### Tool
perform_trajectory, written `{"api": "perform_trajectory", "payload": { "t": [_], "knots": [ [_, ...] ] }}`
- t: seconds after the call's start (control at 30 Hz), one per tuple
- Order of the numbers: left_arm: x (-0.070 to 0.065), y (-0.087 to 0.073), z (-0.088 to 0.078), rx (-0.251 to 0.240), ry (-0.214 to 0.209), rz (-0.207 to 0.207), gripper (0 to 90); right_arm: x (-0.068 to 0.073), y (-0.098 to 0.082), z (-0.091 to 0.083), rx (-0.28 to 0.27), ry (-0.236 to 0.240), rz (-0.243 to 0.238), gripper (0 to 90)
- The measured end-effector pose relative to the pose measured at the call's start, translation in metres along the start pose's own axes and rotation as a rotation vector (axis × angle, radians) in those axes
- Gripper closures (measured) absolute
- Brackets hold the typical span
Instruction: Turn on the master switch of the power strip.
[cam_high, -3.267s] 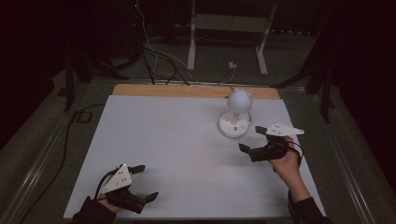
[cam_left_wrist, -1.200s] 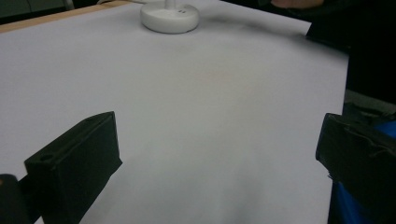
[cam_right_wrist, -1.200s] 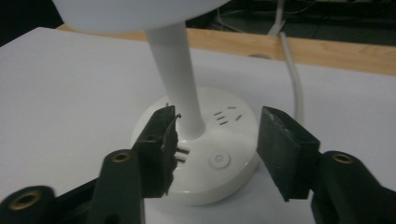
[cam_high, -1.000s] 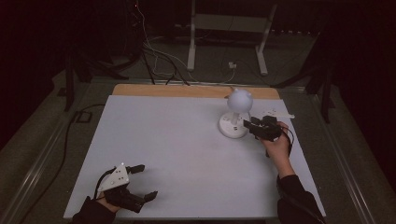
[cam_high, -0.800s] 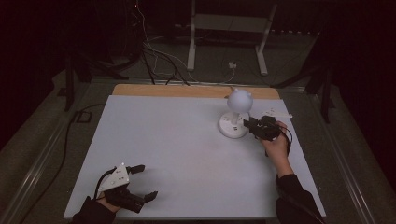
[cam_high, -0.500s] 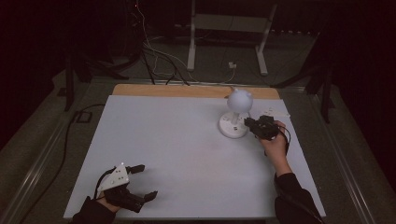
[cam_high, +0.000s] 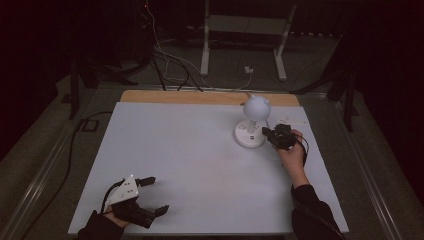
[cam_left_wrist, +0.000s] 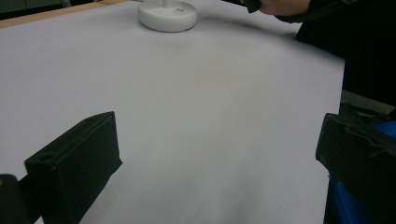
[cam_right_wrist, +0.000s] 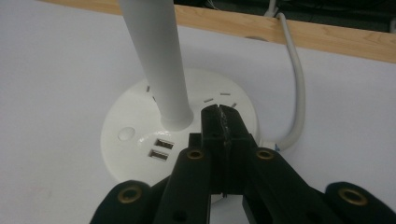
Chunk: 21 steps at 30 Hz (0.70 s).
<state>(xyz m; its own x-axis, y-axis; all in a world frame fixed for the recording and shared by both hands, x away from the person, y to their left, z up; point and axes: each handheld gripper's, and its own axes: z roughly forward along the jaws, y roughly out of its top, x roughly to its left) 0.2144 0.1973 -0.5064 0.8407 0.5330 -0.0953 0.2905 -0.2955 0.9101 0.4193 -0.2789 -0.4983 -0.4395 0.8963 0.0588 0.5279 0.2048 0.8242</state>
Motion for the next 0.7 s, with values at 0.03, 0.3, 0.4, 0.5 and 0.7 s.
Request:
{"api": "perform_trajectory", "payload": {
  "t": [0.03, 0.3, 0.4, 0.5, 0.7],
  "knots": [
    [0.0, 0.0, 0.0, 0.001, -0.001, 0.0, 0.3, 0.001, 0.0, 0.001, 0.004, -0.005, -0.006, 90.0],
    [0.0, 0.0, 0.0, 0.004, -0.001, 0.004, 0.3, 0.004, -0.004, 0.007, 0.025, -0.019, -0.033, 90.0],
    [0.0, 0.0, 0.0, 0.005, 0.0, 0.004, 0.3, 0.005, -0.007, 0.009, 0.032, -0.023, -0.036, 90.0],
    [0.0, 0.0, 0.0, 0.006, -0.001, 0.005, 0.3, 0.006, -0.008, 0.009, 0.029, -0.03, -0.043, 90.0],
    [0.0, 0.0, 0.001, 0.009, -0.003, 0.007, 0.3, 0.012, -0.01, 0.01, 0.023, -0.07, -0.092, 90.0]
  ]
}}
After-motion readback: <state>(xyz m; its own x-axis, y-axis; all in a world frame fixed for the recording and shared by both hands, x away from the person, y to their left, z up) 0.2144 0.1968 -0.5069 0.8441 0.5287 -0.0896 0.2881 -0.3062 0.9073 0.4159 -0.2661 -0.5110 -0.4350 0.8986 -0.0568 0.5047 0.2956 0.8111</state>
